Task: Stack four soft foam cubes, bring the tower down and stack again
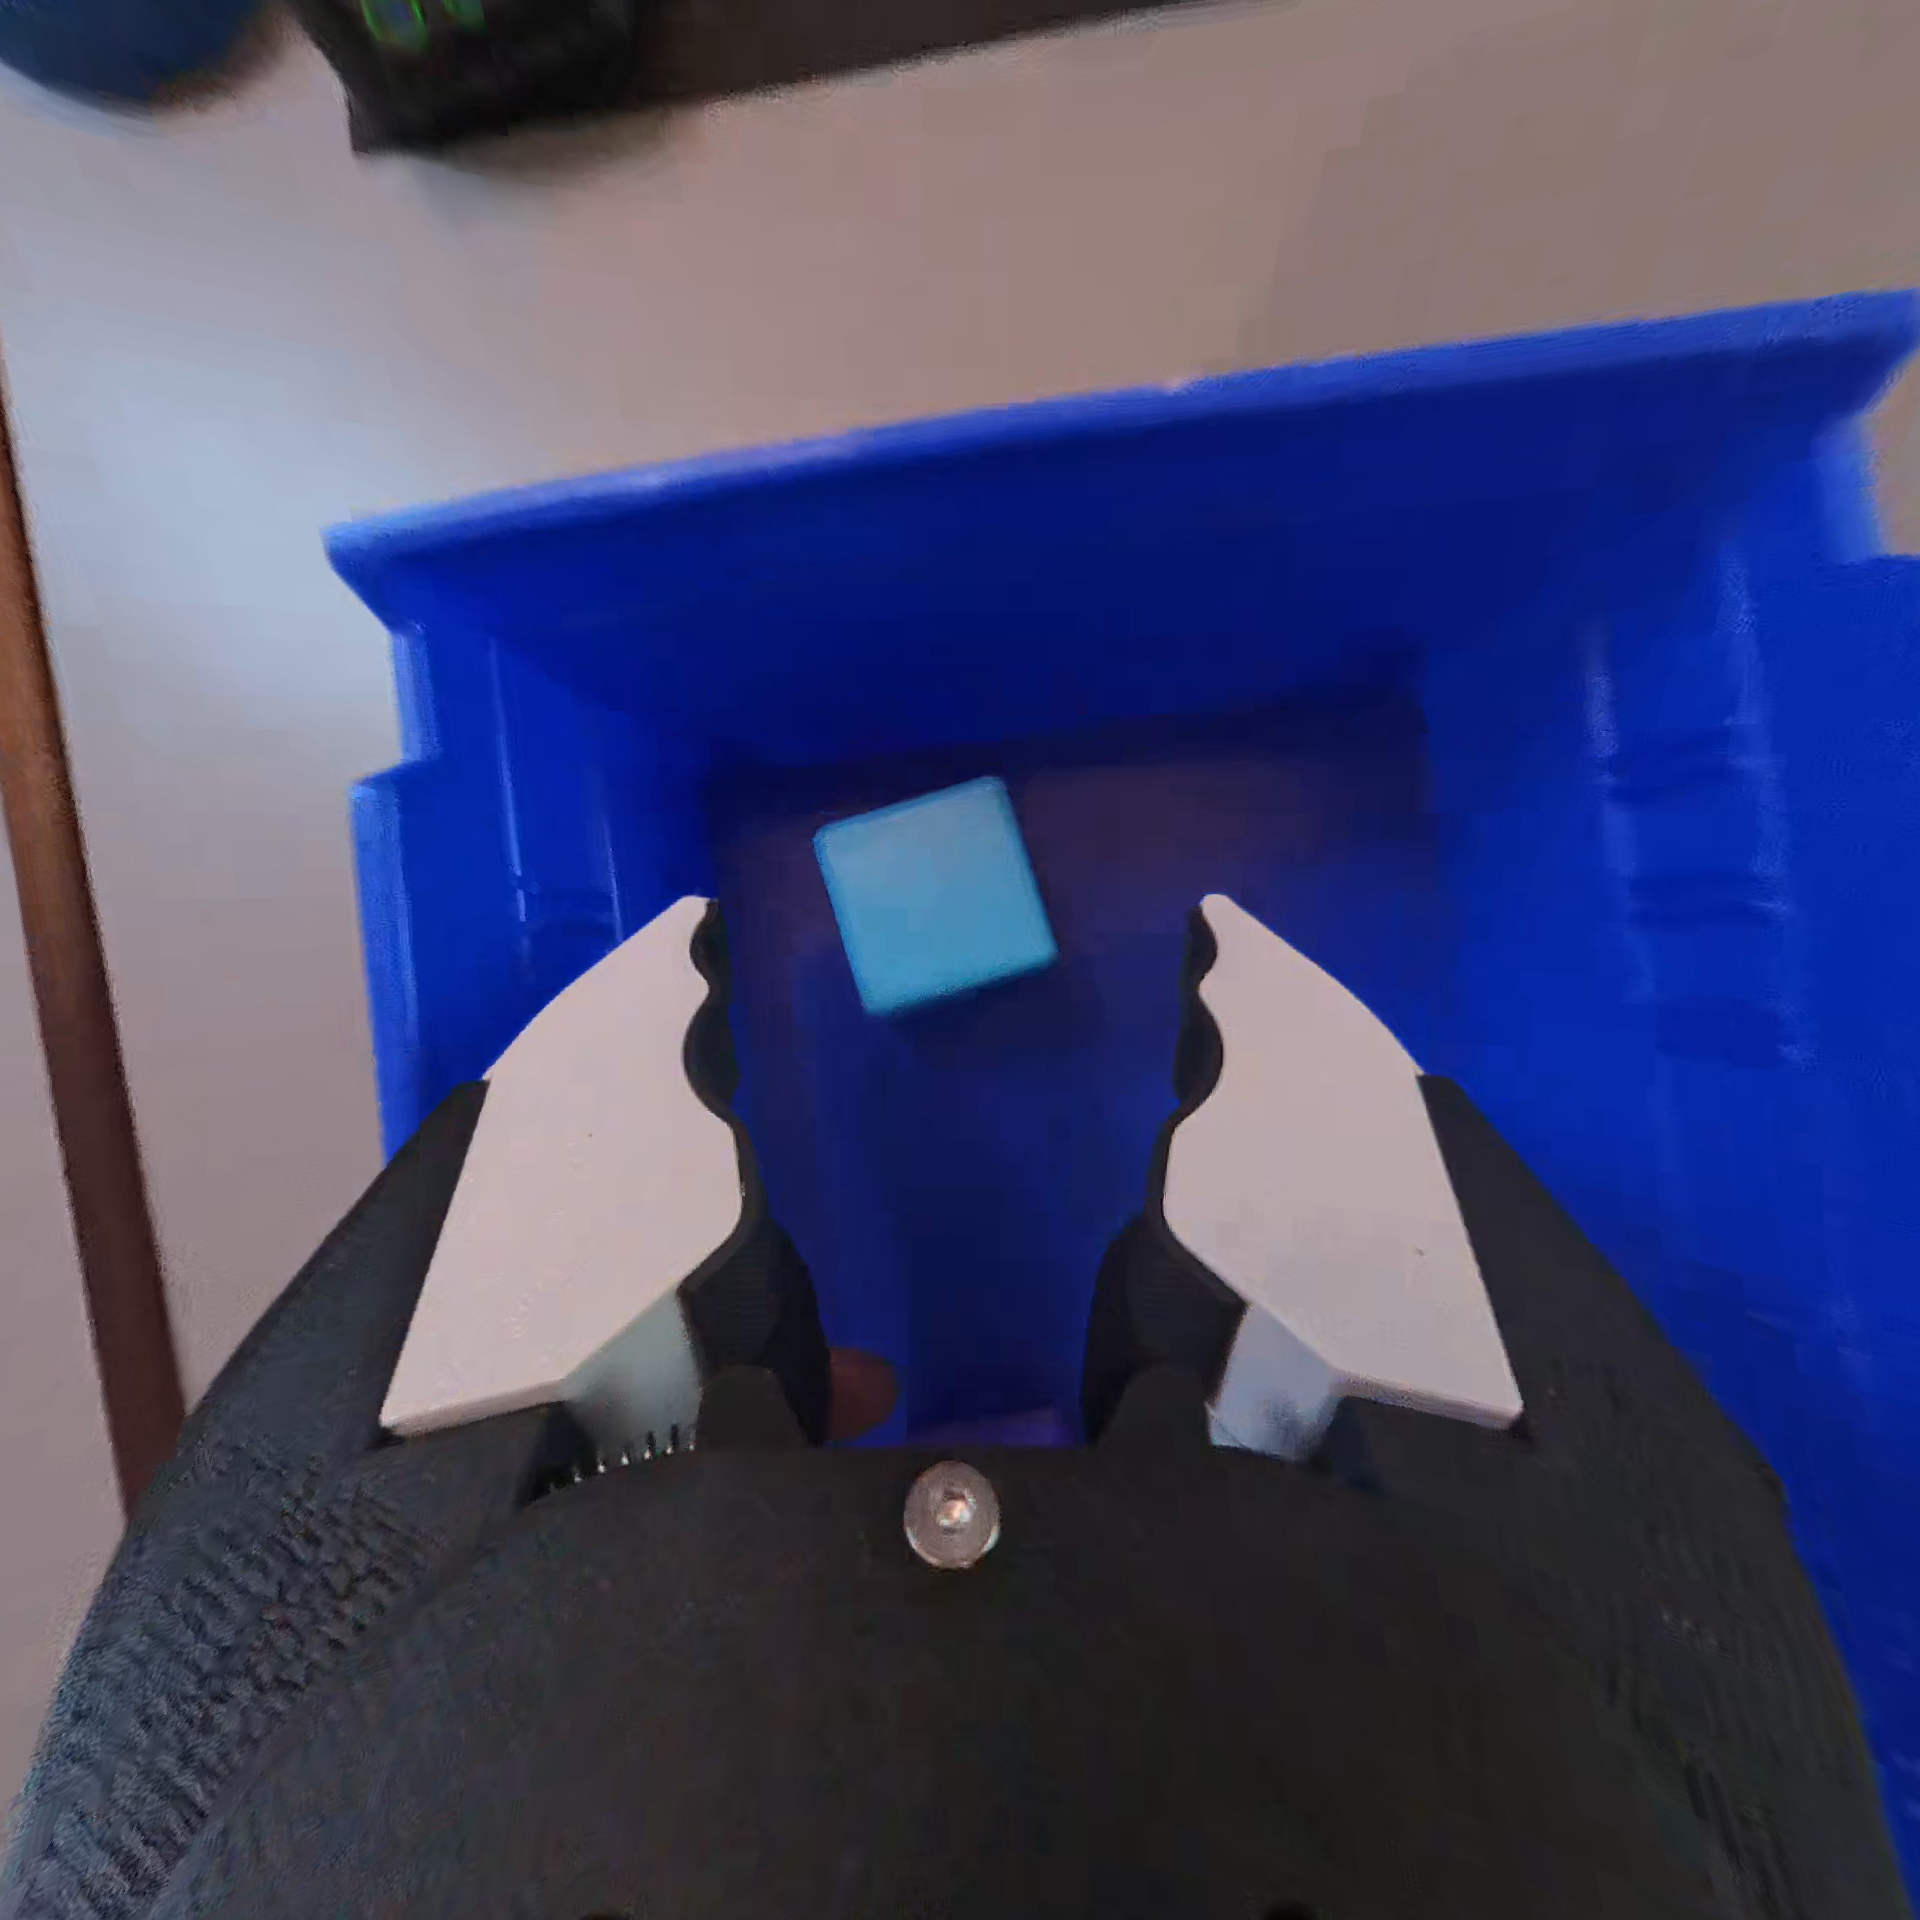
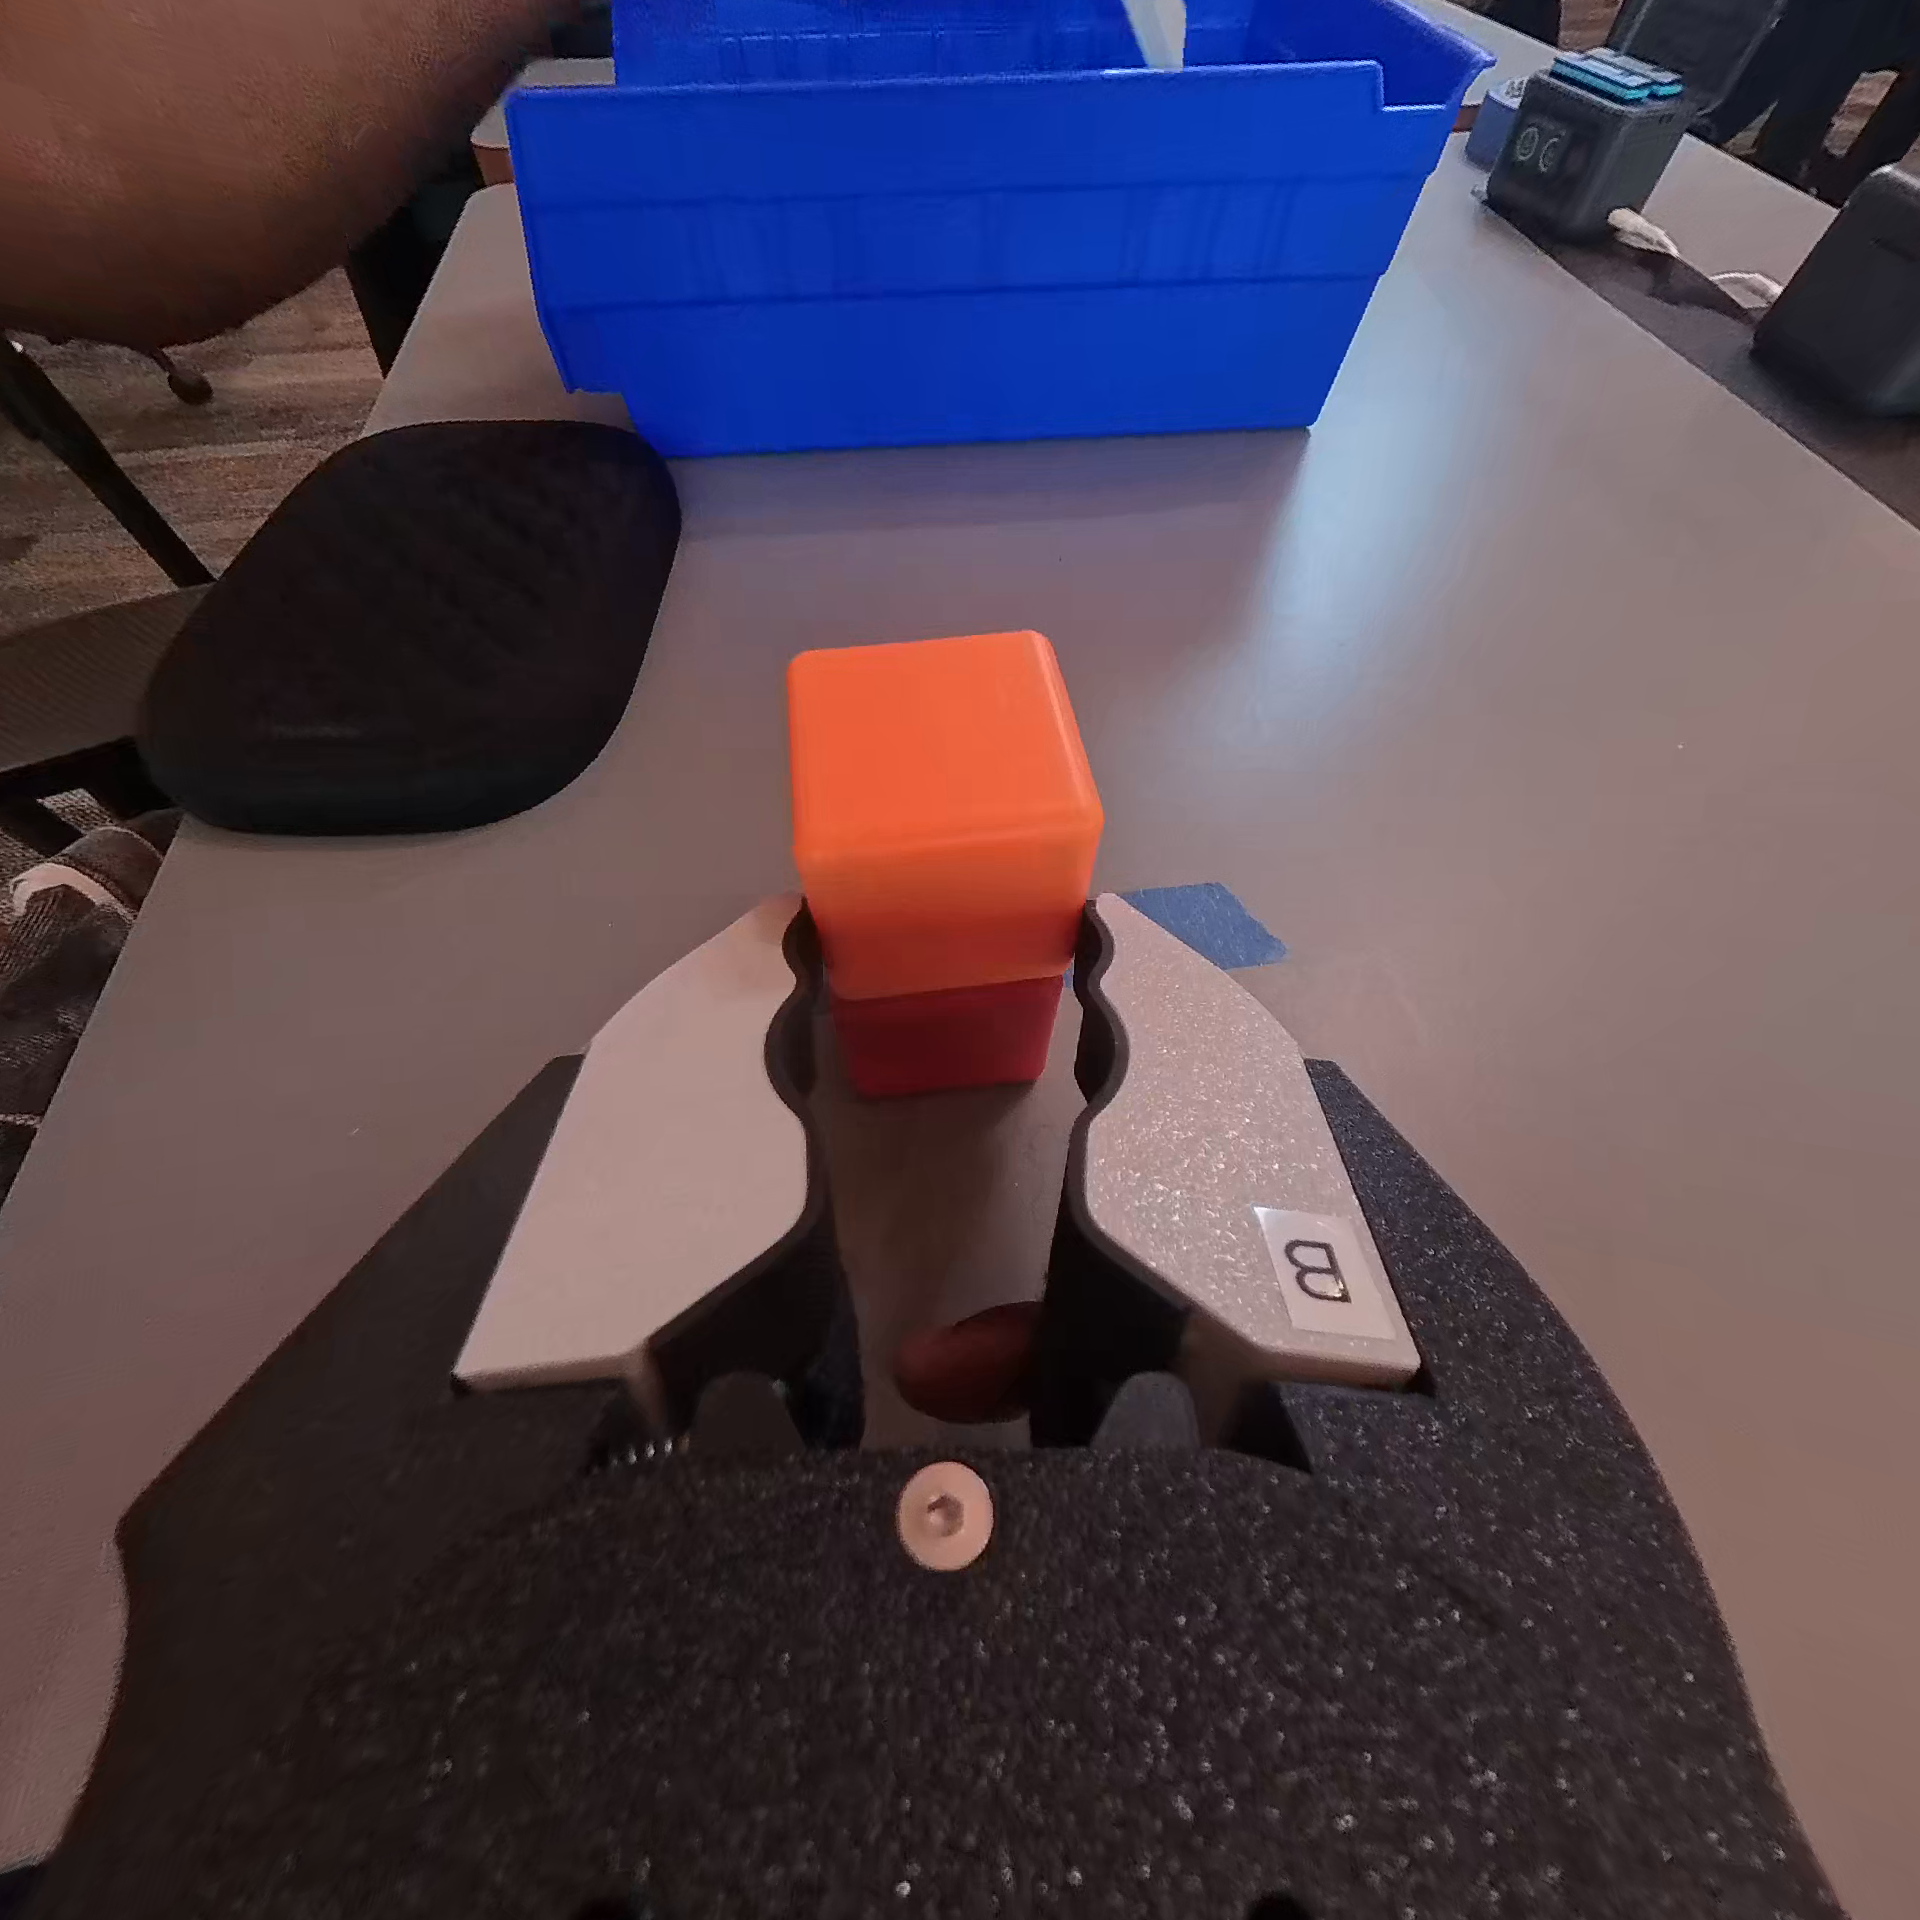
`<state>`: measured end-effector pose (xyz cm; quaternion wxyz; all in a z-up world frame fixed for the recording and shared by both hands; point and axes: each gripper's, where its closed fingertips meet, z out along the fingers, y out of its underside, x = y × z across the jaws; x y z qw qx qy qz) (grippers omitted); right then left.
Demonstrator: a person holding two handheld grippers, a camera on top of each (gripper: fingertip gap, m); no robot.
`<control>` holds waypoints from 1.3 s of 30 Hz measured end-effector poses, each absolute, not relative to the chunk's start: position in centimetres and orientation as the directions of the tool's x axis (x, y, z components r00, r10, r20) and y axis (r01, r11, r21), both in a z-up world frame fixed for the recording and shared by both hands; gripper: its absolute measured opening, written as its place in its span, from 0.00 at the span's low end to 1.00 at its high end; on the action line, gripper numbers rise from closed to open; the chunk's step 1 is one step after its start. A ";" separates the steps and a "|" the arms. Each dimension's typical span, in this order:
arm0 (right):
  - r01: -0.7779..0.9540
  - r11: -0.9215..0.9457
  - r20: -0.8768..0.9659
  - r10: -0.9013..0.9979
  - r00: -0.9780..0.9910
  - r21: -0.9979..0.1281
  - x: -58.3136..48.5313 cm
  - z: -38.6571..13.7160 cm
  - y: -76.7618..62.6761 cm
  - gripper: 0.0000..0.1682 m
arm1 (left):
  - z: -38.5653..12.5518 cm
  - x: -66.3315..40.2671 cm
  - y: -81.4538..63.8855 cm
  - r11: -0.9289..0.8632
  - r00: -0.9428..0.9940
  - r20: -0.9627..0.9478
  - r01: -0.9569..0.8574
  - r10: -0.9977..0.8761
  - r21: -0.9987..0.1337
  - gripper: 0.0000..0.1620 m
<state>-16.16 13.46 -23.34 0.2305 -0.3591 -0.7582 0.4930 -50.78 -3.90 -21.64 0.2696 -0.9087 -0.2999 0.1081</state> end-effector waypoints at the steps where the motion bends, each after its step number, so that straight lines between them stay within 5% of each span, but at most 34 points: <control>1: 0.317 0.255 -0.005 0.772 -0.636 -0.914 -16.1 -23.3 13.5 0.28 | -22.8 -51.0 -4.0 -0.680 0.791 -0.024 0.509 0.611 -0.527 0.50; 4: 0.315 0.253 -0.005 0.773 -0.635 -0.915 -16.1 -23.3 13.5 0.28 | -25.1 -51.2 -3.7 -0.670 0.781 0.037 0.558 0.623 -0.490 0.46; 6: 0.315 0.253 -0.005 0.772 -0.635 -0.915 -16.1 -23.3 13.5 0.28 | -25.8 -51.2 -3.5 -0.675 0.794 0.049 0.545 0.606 -0.497 0.33; 10: 0.313 0.252 -0.005 0.772 -0.636 -0.916 -16.1 -23.3 13.5 0.28 | -23.6 -50.0 -2.6 -0.692 0.858 0.028 0.432 0.513 -0.578 0.32; 14: 0.312 0.251 -0.007 0.769 -0.639 -0.916 -16.1 -23.3 13.4 0.28 | -15.8 -43.7 1.5 -0.656 0.971 -0.025 0.140 0.237 -0.742 0.31; 18: 0.313 0.253 -0.007 0.767 -0.642 -0.916 -16.1 -23.3 13.4 0.28 | -8.6 -30.4 6.1 -0.545 0.967 -0.043 -0.178 -0.250 -0.819 0.32; 22: 0.314 0.258 -0.004 0.767 -0.642 -0.914 -16.1 -23.3 13.4 0.28 | -8.5 -20.6 8.6 -0.499 0.813 -0.091 -0.437 -0.576 -0.748 0.31; 28: 0.313 0.257 -0.005 0.766 -0.643 -0.914 -16.2 -23.3 13.4 0.28 | -15.5 -17.0 11.9 -0.591 0.720 -0.078 -0.622 -0.690 -0.514 0.31; 39: 0.314 0.262 -0.003 0.763 -0.646 -0.913 -16.2 -23.3 13.4 0.28 | -17.9 -15.6 13.8 -0.572 0.656 0.035 -0.629 -0.754 -0.526 0.31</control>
